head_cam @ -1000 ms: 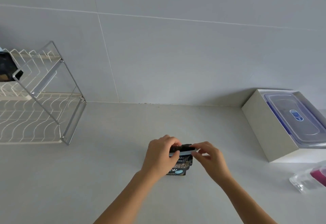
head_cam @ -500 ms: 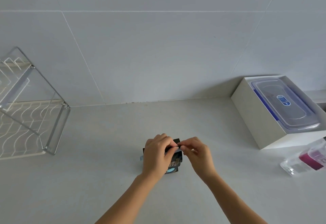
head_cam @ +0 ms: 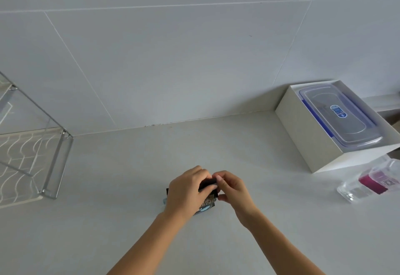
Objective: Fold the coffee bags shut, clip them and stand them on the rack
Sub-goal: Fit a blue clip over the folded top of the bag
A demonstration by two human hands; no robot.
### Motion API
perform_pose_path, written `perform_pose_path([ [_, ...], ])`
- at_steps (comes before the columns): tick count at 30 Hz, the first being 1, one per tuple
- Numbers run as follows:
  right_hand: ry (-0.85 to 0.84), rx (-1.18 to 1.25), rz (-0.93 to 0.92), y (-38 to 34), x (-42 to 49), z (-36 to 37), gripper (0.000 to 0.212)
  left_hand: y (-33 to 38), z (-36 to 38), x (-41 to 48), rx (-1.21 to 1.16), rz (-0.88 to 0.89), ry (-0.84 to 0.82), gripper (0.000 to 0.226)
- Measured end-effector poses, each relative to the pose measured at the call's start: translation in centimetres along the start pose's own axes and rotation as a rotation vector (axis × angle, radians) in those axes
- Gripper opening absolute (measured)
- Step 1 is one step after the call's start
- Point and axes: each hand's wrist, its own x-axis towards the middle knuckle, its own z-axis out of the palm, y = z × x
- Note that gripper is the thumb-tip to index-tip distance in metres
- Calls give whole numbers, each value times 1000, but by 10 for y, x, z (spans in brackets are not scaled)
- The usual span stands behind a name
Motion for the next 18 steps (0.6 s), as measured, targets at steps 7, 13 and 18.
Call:
perform_pose_path([
  [7,6,13,-33,3,-5,1,15,2,9,-10,-65,-6,125,18],
  [13,73,-77,-42,14,-9,0,18,7,11,-15,-81,20,75,21],
  [18,59,-116,-45,8,1,-2,17,-2,-7,-3,-105,-17,-38,10],
])
